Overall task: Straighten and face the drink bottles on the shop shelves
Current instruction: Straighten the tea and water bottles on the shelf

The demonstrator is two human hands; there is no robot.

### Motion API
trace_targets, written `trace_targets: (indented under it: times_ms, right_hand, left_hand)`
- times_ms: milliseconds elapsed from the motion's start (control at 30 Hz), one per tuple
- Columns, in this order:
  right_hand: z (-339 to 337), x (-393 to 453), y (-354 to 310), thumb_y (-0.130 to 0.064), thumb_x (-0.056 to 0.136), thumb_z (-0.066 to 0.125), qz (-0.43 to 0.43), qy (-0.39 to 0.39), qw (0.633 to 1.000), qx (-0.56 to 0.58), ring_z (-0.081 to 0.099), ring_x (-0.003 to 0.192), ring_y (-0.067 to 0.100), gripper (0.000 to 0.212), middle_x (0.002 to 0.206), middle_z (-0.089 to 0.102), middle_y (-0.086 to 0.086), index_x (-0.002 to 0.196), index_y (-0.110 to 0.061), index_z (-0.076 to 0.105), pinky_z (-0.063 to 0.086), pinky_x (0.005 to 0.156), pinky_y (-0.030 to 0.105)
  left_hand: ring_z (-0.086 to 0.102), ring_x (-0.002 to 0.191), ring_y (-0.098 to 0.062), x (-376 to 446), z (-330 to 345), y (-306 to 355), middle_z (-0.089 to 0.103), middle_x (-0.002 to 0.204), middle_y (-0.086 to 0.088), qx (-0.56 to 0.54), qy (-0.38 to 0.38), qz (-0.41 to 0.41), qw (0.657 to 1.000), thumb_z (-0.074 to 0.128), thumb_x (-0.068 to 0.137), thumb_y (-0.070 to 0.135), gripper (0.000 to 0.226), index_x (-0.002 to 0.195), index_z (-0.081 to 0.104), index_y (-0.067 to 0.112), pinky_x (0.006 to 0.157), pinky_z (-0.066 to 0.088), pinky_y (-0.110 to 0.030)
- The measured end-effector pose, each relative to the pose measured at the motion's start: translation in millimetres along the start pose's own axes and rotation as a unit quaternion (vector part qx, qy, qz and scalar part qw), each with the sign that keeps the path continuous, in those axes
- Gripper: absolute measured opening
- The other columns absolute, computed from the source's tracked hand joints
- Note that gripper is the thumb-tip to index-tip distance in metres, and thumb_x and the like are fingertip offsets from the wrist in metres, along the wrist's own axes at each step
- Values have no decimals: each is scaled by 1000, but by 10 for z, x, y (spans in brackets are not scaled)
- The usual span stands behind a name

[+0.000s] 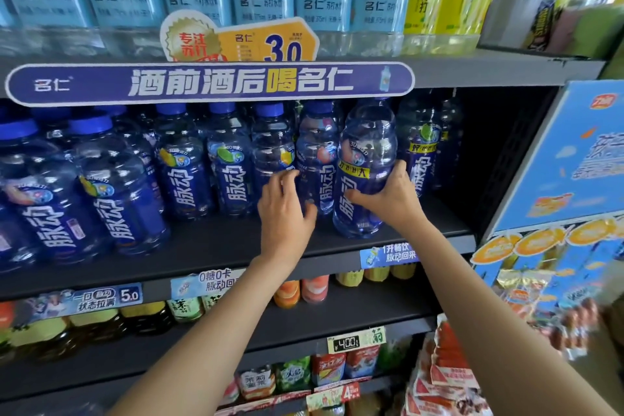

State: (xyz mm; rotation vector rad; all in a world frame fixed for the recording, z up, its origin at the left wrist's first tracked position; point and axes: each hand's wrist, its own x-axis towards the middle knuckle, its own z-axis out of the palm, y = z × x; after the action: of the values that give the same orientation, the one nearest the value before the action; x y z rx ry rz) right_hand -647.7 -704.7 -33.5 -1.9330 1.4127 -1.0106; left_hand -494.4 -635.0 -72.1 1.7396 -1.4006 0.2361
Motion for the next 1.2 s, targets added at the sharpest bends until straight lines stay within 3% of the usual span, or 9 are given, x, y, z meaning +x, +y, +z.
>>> trace_targets:
  times_ms: [167,300,367,467,533,633,700,800,1200]
  right_hand:
    - [22,84,-59,-40,72,78,40,14,997,-66,45,117,32,79,128,43,17,125,-1,34,41,89,39]
    - [83,151,-101,-38,82,69,87,55,989,-102,46,117,38,67,133,35,21,125,3,37,42,88,43]
    - [153,36,-107,-29,85,68,59,131,985,-91,44,116,37,59,131,35,20,124,3,38,41,86,39]
    - [320,-210,-222,-13,85,64,-84,229,967,-68,45,108,35,47,123,40,19,123,4,43,39,83,35]
    - [476,-247,-378,-13,86,64,-164,166,971,-54,52,101,32,44,123,42,16,123,2,44,37,73,28]
    - [724,-177,-645,-23,90,61,-219,84,968,-85,57,100,28,57,139,37,11,137,-4,34,38,61,29]
    - [860,-108,-750,-30,91,59,-231,42,963,-131,54,114,26,72,151,25,8,146,-6,20,42,61,32]
    - [955,17,-817,-37,90,60,-201,-24,964,-172,60,104,28,91,155,17,7,149,-6,-2,42,60,32]
    - [965,99,-952,-40,82,68,-151,-14,977,-148,52,117,34,94,148,26,11,146,-3,10,46,77,39]
  left_hand:
    - [35,118,-32,68,-156,-67,37,128,-19,-37,42,-58,997,65,81,7,55,130,41,5,93,37,-38]
    - [41,124,-28,172,-180,-202,40,134,-16,-131,38,-191,972,63,87,14,56,135,36,1,95,37,-31]
    - [48,121,-26,189,-162,-288,46,132,-13,-149,8,-223,963,61,89,18,51,132,41,2,95,39,-29]
    - [53,105,-19,159,-232,-376,51,119,-11,-152,89,-197,965,60,88,11,36,121,48,2,82,36,-16]
    - [51,107,-20,175,-323,-464,49,120,-12,-137,145,-207,958,62,87,9,38,121,48,1,82,34,-15]
    - [49,119,-28,268,-356,-591,49,128,-15,-126,105,-250,954,65,87,18,51,129,43,-1,91,37,-26]
    - [45,125,-31,366,-319,-608,46,135,-17,-131,67,-276,950,68,84,21,63,134,38,-2,99,37,-35]
    - [40,128,-32,507,-277,-586,40,139,-18,-110,65,-313,941,70,82,23,70,136,34,-2,102,37,-44]
    - [45,117,-34,240,-572,-641,45,126,-18,-66,68,-305,948,80,70,35,73,124,45,0,93,39,-40]
